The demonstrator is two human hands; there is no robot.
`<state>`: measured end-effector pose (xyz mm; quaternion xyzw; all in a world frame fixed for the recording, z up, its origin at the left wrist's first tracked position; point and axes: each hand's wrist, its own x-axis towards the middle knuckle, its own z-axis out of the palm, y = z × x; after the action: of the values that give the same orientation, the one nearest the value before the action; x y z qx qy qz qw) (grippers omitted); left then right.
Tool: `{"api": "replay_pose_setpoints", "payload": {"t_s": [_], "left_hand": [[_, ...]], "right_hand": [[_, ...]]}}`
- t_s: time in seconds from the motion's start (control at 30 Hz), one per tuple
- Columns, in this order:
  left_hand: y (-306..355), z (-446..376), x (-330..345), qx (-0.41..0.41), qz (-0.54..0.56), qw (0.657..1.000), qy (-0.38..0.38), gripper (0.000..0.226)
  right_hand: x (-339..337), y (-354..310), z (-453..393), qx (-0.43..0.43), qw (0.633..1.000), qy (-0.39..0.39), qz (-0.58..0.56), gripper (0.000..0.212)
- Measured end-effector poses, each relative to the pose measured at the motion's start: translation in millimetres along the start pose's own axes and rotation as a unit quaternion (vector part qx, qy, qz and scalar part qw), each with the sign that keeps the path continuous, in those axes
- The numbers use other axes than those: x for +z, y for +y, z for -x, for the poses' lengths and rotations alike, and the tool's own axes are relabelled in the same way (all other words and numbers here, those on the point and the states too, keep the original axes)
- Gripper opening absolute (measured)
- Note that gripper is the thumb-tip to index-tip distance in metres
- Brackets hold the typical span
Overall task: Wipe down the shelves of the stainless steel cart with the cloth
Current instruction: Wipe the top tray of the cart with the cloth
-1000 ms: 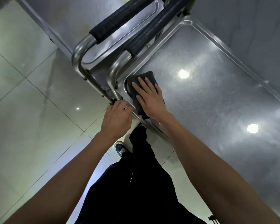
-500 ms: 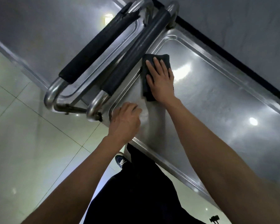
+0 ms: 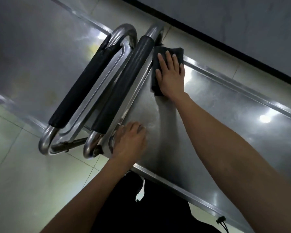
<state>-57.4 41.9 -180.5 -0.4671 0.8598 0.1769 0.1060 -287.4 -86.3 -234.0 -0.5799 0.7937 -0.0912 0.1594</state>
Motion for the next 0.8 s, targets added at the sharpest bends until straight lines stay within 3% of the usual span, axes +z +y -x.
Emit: {"api": "replay_pose_setpoints", "payload": {"t_s": [0.17,0.37,0.6,0.8], "left_hand": [[-3.5,4.1,1.4,0.018,-0.012,1.000,0.003,0.034],[-16.0,10.1,-0.6,0.047,-0.012,0.998,-0.049,0.038],[-42.0,48.3,-4.2,0.191,-0.035,0.980,-0.038,0.032],[-69.0,88.0,-1.3,0.221,-0.022,0.974,-0.039,0.039]], "right_hand": [[5.1,-4.8,47.4,0.040,0.999,-0.010,-0.007,0.060],[15.7,-11.2,150.8,0.076,0.997,-0.018,0.002,0.068],[46.6,-58.7,287.2,0.199,0.980,-0.019,0.013,0.071],[53.3,-104.0,337.0,0.286,0.958,-0.028,-0.003,0.066]]}}
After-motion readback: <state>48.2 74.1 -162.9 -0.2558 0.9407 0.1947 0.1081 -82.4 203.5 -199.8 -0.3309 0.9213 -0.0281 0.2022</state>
